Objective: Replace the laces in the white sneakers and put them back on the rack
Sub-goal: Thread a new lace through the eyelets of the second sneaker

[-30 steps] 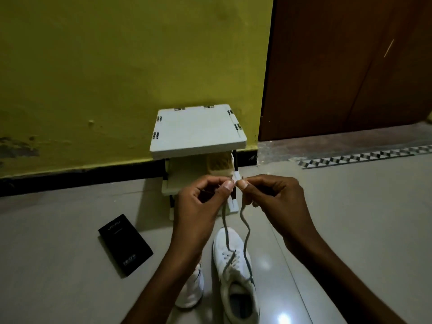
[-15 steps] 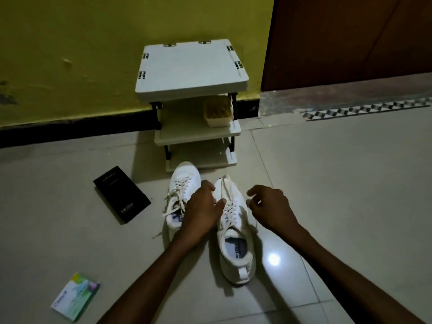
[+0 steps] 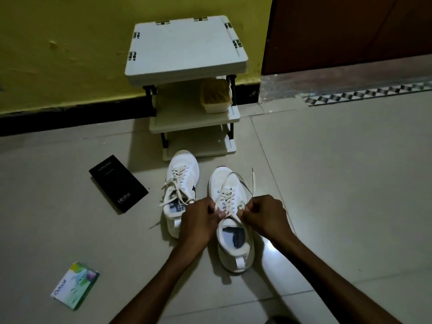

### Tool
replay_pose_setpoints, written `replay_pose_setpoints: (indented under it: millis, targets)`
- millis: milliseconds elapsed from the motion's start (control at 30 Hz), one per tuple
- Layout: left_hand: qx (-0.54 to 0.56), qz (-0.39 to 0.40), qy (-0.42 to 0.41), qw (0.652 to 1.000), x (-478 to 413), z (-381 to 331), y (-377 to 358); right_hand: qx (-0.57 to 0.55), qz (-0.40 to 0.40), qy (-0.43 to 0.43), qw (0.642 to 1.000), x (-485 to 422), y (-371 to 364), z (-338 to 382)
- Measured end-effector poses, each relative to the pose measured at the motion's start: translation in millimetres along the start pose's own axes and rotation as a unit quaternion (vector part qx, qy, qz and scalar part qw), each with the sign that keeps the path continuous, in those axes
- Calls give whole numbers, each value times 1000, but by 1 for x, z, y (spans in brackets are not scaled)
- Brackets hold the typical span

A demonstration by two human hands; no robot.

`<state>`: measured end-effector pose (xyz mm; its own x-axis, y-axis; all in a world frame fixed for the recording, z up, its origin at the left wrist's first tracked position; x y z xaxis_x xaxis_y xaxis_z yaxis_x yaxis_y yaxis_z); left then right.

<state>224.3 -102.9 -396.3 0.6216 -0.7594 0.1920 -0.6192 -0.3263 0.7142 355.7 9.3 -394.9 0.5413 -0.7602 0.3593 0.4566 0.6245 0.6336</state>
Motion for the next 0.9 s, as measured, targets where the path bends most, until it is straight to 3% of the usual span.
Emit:
replay_pose_setpoints:
  millis: [133,233,333,500,700,833,900]
  targets:
    - [10,-1,1,1000,-2,3,0,-5,-22,-12,1000,0,-3,-2]
    - [33,24,-3,999,-6,2,2,19,-33,38,999,0,-5,2]
    - [107,52,-25,993,-9,-4,13,-50,-23,90,994,-3,-6,10]
    - [165,18,-99,981,-22,-23,35,-24,16,131,991,-8,-7,24]
    - [176,12,-144,974,-45,-34,38,-2,138,130,982,-12,-1,51]
    - [203,79,-93,971,-51,-23,26,-65,243,89,964,-9,10,52]
    - [181,119,-76,973,-51,-18,22,-110,229,73,965,-7,12,50]
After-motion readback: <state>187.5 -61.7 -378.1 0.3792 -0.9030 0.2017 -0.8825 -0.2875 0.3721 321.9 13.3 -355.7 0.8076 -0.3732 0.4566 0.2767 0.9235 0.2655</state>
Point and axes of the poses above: each hand's wrist, its own x-axis away from the middle knuckle, its own y-axis out of the back of the hand, z = x × y, the point moved 1 cm from there along -x, towards the middle knuckle, and after that the axes turned 4 degrees about z, right-handed, at the moved point
